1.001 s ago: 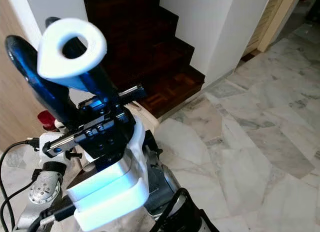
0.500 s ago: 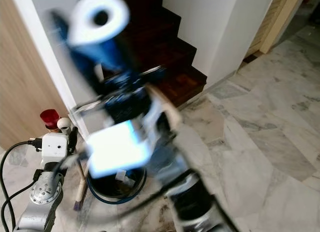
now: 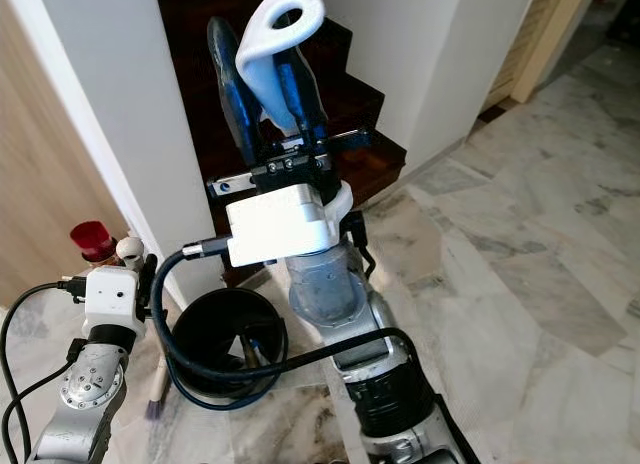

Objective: Sweep floor

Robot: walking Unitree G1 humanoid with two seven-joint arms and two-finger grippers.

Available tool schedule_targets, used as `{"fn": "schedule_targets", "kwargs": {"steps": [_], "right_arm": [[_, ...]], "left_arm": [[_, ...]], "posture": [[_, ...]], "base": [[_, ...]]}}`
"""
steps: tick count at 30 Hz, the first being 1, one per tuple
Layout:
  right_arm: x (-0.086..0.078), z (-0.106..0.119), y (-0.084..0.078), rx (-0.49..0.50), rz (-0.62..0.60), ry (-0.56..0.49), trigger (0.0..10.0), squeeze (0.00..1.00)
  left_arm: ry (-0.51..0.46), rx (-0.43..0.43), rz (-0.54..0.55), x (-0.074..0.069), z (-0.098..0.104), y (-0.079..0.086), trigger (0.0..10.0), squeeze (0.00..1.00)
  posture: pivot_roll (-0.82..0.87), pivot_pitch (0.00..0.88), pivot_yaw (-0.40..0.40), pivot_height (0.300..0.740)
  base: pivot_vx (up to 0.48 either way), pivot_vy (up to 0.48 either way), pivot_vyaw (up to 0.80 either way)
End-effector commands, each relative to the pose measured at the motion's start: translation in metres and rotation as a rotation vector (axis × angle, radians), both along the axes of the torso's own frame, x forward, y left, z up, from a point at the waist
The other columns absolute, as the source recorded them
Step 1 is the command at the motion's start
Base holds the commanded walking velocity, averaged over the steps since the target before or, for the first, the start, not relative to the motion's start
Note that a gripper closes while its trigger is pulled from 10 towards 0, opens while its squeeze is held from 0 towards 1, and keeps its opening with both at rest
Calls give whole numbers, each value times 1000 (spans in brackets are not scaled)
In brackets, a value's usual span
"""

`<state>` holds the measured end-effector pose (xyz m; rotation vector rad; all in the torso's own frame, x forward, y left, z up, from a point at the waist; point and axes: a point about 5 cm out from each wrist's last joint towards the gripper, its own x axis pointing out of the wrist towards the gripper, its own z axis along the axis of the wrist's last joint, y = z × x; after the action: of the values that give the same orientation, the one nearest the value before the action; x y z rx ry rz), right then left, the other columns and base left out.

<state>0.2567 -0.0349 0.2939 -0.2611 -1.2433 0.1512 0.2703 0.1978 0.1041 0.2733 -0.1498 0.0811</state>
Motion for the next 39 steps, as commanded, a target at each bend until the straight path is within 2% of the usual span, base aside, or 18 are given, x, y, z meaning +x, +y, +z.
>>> {"fn": "schedule_targets", "kwargs": {"steps": [1,3,5,6,7,10,12,14,15,17,18,20,22,23,24,29,34,39], "right_arm": [[2,4,-10,-5,-53,-9,10000,0],[11,0,-18,-6,-95,46,10000,0],[27,-6,-36,-21,-209,112,10000,0],[27,-6,-36,-21,-209,112,10000,0],[35,-8,-51,-9,-284,138,10000,0],[44,-11,-69,7,-382,183,10000,0],[55,-23,-95,34,-493,289,10000,0],[60,-32,-106,52,-533,356,10000,0],[64,-47,-120,86,-561,457,10000,0],[65,-62,-133,125,-578,543,10000,0],[65,-62,-133,125,-578,543,10000,0],[65,-87,-147,165,-586,674,10000,0],[65,-108,-158,258,-566,801,10000,0],[65,-113,-161,287,-573,830,10000,0],[64,-132,-170,397,-540,928,10000,0],[59,-163,-184,528,-517,1053,10000,0],[58,-173,-180,483,-446,1070,10000,0],[59,-178,-175,454,-364,1071,10000,0]], "left_arm": [[-43,21,-17,0,8,0,10000,0],[-37,19,-25,0,7,-2,10000,0],[-28,14,-39,-1,5,-6,10000,0],[-28,14,-39,-1,5,-6,10000,0],[-26,13,-42,-1,5,-7,10000,0],[-20,11,-44,-2,4,-7,10000,0],[-7,8,-49,-3,1,-6,10000,0],[-2,5,-48,-4,0,-5,10000,0],[4,-2,-44,-4,-1,-5,10000,0],[10,-12,-38,-5,-3,-4,10000,0],[10,-12,-38,-5,-3,-4,10000,0],[21,-34,-25,-5,-6,-2,10000,0],[32,-58,-14,-6,-8,-1,10000,0],[35,-65,-9,-6,-9,0,10000,0],[57,-91,4,-7,-14,2,10000,0],[95,-136,27,-11,-23,7,10000,0],[132,-208,83,-16,-32,17,10000,0],[154,-252,78,-18,-38,18,10000,0]], "posture": [[132,98,-65,740],[131,99,-65,740],[129,103,-65,740],[129,103,-65,740],[125,107,-65,740],[125,107,-65,740],[118,117,-60,740],[118,117,-60,740],[113,120,-59,740],[112,122,-58,740],[112,122,-58,740],[106,127,-55,740],[104,128,-55,740],[98,127,-54,740],[98,130,-55,740],[103,132,-54,740],[103,136,-53,740],[102,133,-49,740]], "base": [[0,0,0],[0,0,0],[0,0,0],[0,0,0],[0,0,0],[0,0,0],[0,0,0],[0,0,0],[0,0,0],[0,0,0],[0,0,0],[0,0,0],[0,0,0],[0,0,0],[0,0,0],[0,0,0],[0,0,0],[0,0,0]]}}
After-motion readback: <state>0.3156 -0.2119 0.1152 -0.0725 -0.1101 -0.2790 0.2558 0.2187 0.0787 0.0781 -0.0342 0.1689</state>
